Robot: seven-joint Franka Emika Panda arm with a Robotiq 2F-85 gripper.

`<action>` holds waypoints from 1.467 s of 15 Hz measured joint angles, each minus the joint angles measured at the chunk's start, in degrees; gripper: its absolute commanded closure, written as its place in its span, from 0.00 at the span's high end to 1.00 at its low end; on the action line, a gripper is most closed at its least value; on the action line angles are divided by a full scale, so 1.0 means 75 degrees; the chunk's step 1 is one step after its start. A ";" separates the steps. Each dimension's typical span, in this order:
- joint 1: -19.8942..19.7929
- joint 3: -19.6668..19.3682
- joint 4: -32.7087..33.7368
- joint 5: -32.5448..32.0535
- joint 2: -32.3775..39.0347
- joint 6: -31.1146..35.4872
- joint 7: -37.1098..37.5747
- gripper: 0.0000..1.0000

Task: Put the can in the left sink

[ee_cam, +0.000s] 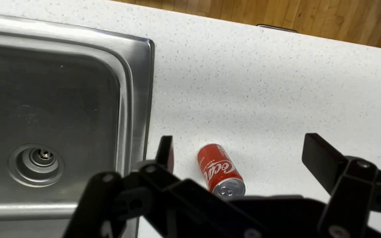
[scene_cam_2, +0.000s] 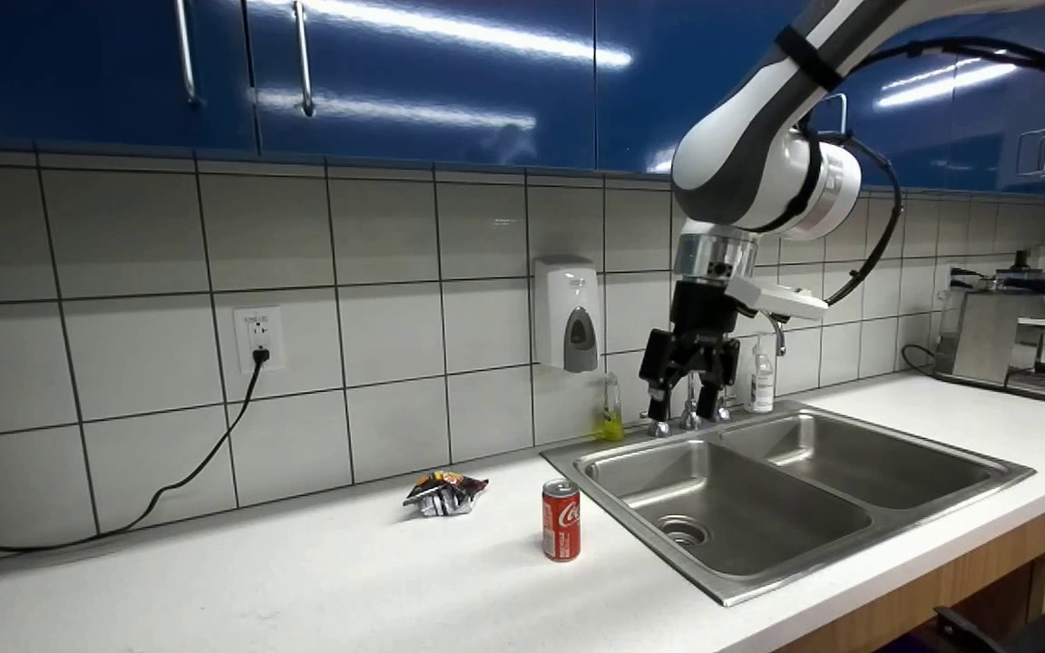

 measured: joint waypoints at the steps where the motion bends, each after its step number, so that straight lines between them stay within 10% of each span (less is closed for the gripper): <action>1: 0.0070 0.0069 0.0002 0.0000 0.0171 0.0173 0.0000 1.00; 22: 0.0071 0.1224 0.2365 0.0171 0.4429 0.2213 -0.0001 1.00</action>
